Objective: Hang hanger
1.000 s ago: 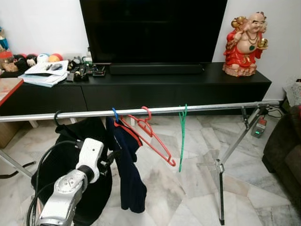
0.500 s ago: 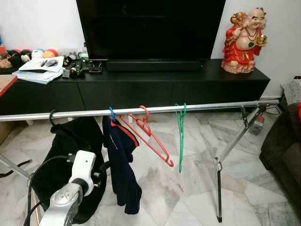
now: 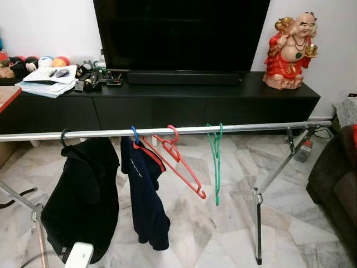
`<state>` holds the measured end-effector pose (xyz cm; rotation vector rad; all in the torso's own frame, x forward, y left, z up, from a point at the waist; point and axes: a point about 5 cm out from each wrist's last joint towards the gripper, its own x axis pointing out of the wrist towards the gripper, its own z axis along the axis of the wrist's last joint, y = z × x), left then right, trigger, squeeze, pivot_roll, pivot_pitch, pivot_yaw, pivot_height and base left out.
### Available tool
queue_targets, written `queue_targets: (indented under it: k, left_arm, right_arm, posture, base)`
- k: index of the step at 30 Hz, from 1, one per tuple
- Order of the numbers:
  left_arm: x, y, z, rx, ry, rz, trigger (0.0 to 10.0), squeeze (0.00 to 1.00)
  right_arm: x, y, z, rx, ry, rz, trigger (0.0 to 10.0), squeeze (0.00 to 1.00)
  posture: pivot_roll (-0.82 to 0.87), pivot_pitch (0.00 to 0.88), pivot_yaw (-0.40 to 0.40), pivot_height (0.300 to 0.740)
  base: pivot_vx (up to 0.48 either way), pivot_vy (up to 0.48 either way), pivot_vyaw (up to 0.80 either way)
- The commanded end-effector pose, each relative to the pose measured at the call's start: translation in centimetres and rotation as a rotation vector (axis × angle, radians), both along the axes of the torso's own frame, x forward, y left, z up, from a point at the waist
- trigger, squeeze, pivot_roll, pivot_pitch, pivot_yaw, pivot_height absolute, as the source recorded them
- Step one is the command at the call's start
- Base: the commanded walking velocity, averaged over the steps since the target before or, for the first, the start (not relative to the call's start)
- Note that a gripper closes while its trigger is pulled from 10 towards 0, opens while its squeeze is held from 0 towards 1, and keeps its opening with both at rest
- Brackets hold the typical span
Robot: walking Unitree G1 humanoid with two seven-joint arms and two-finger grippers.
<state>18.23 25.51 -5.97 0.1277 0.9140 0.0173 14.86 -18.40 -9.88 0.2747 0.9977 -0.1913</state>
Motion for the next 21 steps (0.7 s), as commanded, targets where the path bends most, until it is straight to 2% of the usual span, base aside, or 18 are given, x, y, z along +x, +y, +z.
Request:
queue_targets:
  k: [1,2,5,10,14,17,18,19,21]
  left_arm:
    - [-1.7,0.9,-0.9,0.025,0.073,0.047,10.0,0.0]
    - [-2.2,1.0,-1.2,0.036,0.104,0.057,10.0,0.0]
    - [-2.1,1.3,-1.2,0.037,0.097,0.084,10.0,0.0]
    - [-1.8,1.6,-1.1,0.049,0.084,0.089,10.0,0.0]
    - [-2.2,2.2,-1.1,0.055,0.09,0.103,10.0,0.0]
    - [-3.0,3.2,-1.1,0.075,0.113,0.116,10.0,0.0]
    - [-3.7,4.1,-1.0,0.087,0.13,0.118,10.0,0.0]
    - [-3.7,4.1,-1.0,0.087,0.13,0.118,10.0,0.0]
    - [-5.1,5.7,-0.8,0.091,0.151,0.142,10.0,0.0]
  right_arm:
    - [1.6,0.5,0.6,-0.004,-0.028,0.023,10.0,0.0]
    - [3.7,1.3,1.4,0.007,-0.08,0.025,10.0,0.0]
    - [5.1,2.3,2.1,0.031,-0.124,0.023,10.0,0.0]
    - [4.7,2.3,1.8,0.042,-0.099,0.004,10.0,0.0]
    - [4.3,2.4,1.6,0.039,-0.084,0.015,10.0,0.0]
    - [4.1,1.9,1.6,0.035,-0.083,-0.007,10.0,0.0]
    - [3.9,1.7,1.5,0.028,-0.081,-0.015,10.0,0.0]
    - [3.9,1.7,1.5,0.028,-0.081,-0.015,10.0,0.0]
    - [3.5,1.2,1.3,0.022,-0.077,-0.026,10.0,0.0]
  posture:
    - [0.17,0.0,-0.031,0.74]
    - [0.17,0.0,-0.03,0.74]
    - [0.19,0.0,-0.023,0.74]
    - [0.2,0.0,-0.01,0.74]
    - [0.19,0.0,0.018,0.74]
    - [0.18,0.0,0.025,0.74]
    - [0.17,0.0,0.029,0.74]
    - [0.17,0.0,0.029,0.74]
    - [0.17,0.0,0.025,0.74]
  base:
    - [0.0,0.281,0.8]
    - [0.0,0.48,0.8]
    - [0.0,0.48,0.8]
    - [0.0,0.0,0.0]
    - [0.0,0.0,0.0]
    - [0.0,0.0,0.0]
    - [0.0,0.0,0.0]
    - [0.0,0.0,0.0]
    - [0.0,0.0,0.0]
